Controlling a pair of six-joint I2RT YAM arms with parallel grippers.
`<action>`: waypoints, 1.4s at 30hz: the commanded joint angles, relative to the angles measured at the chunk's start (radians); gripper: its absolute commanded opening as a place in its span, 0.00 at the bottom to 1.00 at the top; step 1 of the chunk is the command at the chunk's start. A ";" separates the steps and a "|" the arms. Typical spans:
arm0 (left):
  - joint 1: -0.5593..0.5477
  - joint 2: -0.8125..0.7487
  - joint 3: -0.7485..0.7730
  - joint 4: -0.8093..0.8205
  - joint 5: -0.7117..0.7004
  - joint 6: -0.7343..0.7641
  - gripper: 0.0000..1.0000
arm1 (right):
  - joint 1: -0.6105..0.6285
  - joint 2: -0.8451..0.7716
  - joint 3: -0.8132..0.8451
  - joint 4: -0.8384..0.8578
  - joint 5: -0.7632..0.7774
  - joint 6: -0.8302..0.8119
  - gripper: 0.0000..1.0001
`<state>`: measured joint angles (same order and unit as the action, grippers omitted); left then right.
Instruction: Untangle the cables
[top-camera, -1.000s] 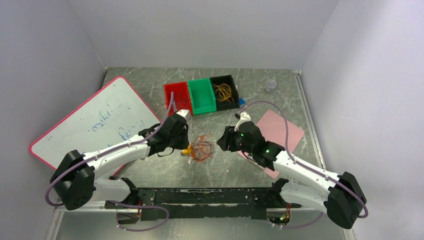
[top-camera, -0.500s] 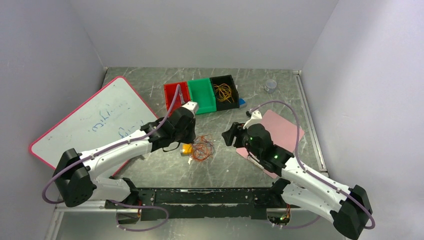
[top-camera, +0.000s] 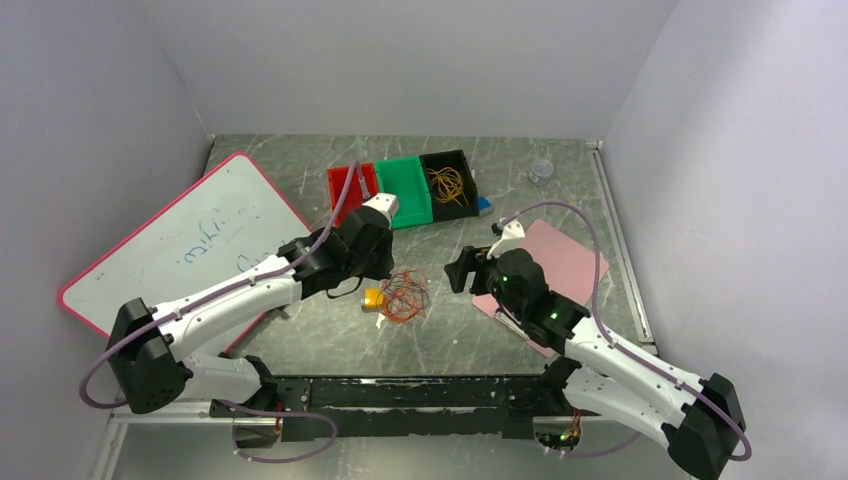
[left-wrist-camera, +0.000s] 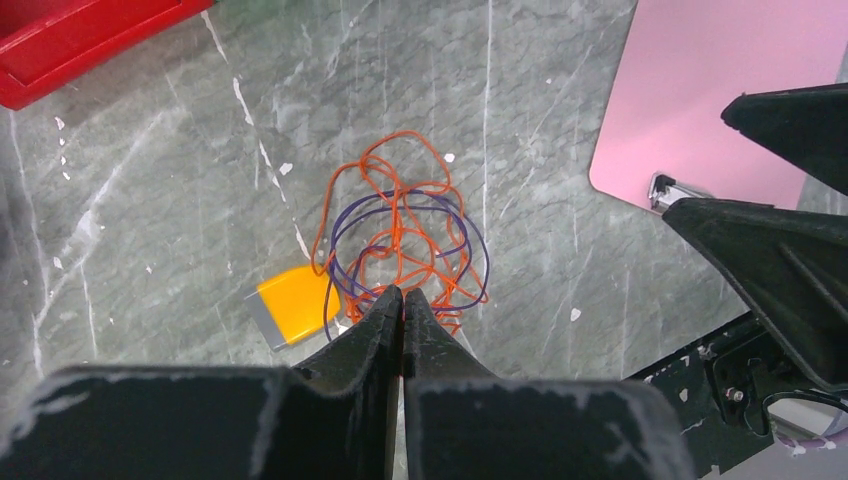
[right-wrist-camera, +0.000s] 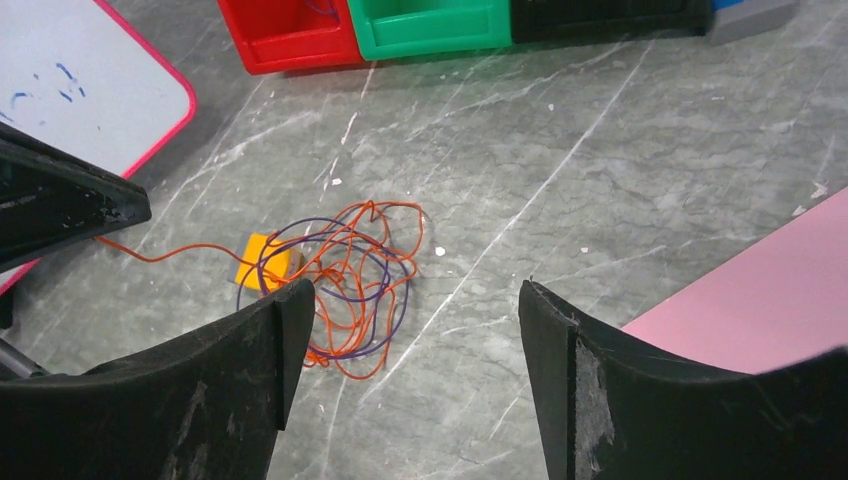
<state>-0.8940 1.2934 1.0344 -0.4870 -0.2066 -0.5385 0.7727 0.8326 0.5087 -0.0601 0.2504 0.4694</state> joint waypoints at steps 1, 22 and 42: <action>-0.006 -0.011 0.039 0.000 -0.011 0.007 0.07 | 0.004 -0.022 -0.004 0.033 0.007 -0.062 0.78; -0.004 -0.007 0.106 0.044 0.015 -0.002 0.07 | 0.002 -0.093 0.016 -0.028 0.053 -0.107 0.90; -0.015 0.054 0.367 -0.078 0.127 0.134 0.07 | 0.004 -0.301 -0.070 0.175 -0.161 -0.279 1.00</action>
<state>-0.8944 1.3231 1.3025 -0.5400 -0.1238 -0.4393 0.7727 0.5846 0.4755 0.0116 0.1596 0.2649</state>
